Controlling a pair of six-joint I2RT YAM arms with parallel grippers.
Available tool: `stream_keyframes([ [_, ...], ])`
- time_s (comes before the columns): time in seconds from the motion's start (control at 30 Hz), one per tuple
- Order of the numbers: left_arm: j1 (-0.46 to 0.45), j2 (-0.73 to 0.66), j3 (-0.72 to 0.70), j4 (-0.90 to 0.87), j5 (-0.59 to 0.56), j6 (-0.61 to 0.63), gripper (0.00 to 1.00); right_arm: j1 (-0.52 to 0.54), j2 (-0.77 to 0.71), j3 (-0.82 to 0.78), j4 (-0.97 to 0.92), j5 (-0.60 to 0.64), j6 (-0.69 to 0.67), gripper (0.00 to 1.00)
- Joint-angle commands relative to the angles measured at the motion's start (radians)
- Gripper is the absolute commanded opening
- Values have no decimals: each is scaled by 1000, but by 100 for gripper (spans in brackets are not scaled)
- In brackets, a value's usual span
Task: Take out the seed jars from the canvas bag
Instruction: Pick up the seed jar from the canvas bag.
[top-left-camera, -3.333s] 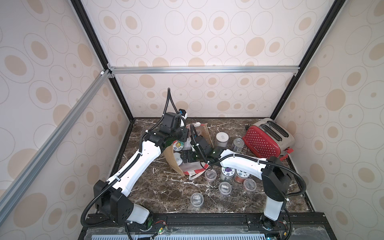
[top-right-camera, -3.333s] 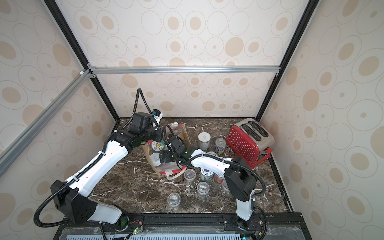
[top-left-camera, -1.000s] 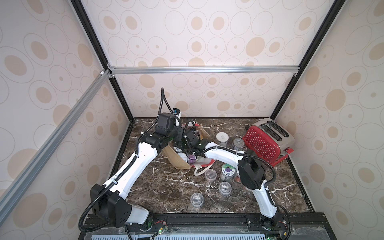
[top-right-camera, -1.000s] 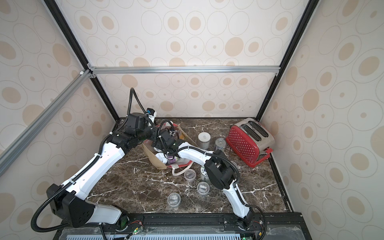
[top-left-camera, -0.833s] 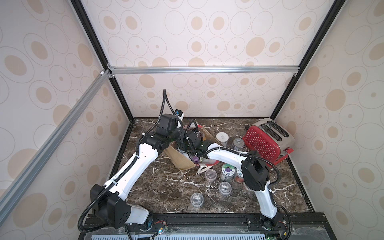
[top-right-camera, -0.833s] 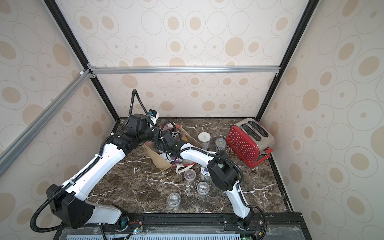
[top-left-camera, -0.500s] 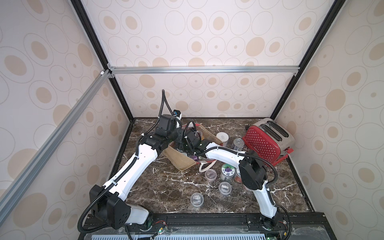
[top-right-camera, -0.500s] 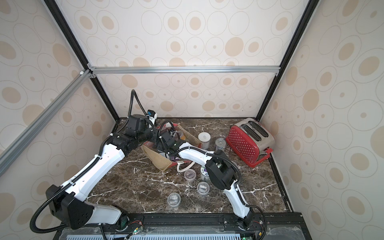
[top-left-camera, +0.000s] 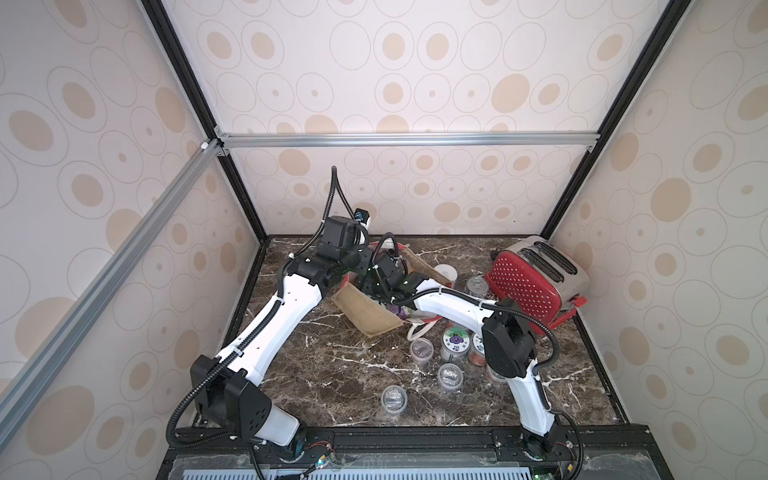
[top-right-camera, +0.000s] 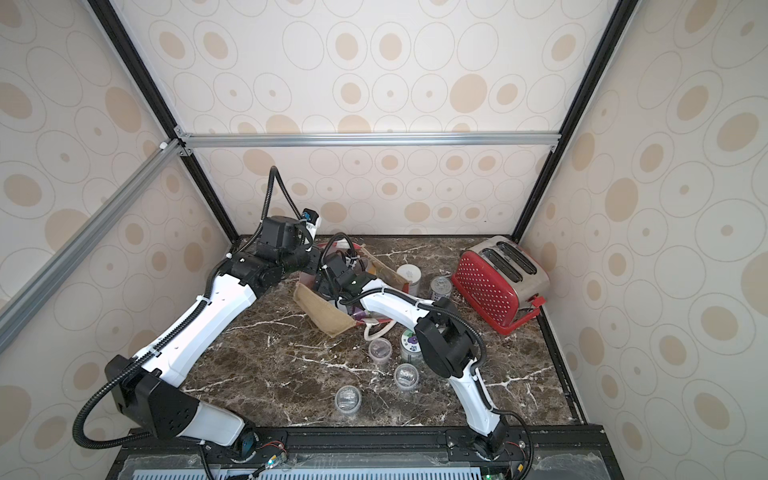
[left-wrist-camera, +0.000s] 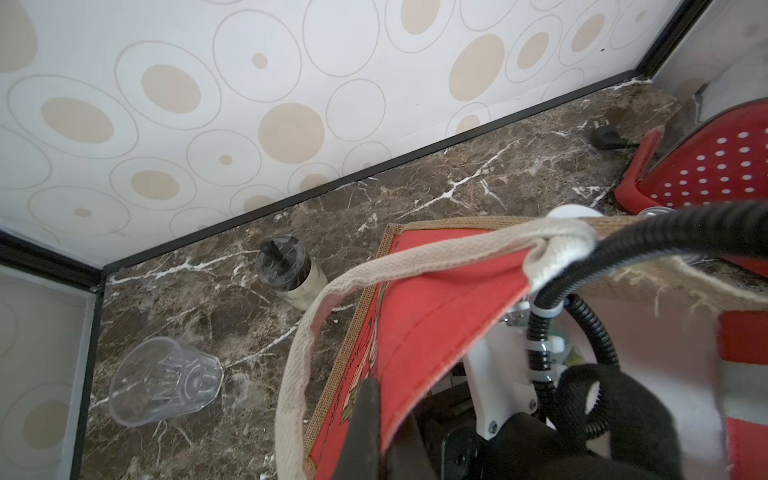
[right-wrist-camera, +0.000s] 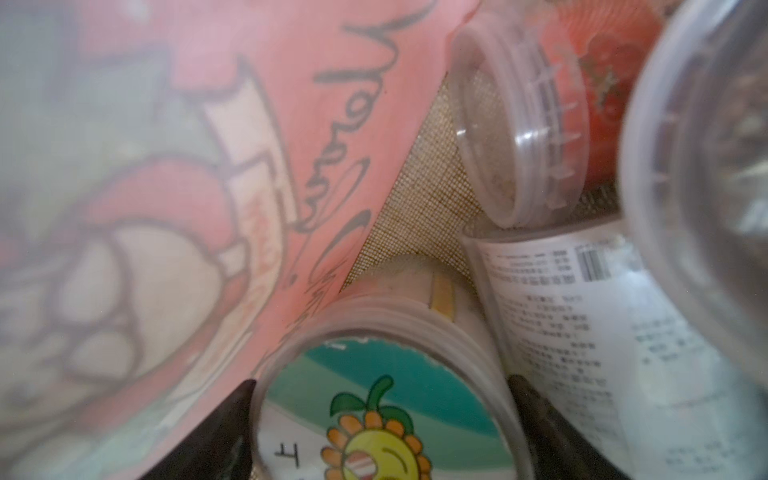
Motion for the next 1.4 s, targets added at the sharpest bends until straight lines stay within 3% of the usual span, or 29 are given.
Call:
stream_keyframes([
  [0.0, -33, -8, 69, 147, 22, 68, 0, 33, -82, -15, -54, 106, -11, 71],
  [0.4, -34, -129, -91, 193, 31, 47, 0, 7, -233, -106, 2, 124, 21, 69],
  [0.77, -31, -128, -66, 154, -60, 65, 0, 0, -372, -221, 53, 102, 45, 68],
  [1.13, -15, -108, -57, 161, -68, 64, 0, -1, -557, -329, 68, 14, -68, 68],
  [1.37, 14, -83, -64, 177, -59, 47, 0, 5, -654, -338, 10, -163, -191, 68],
])
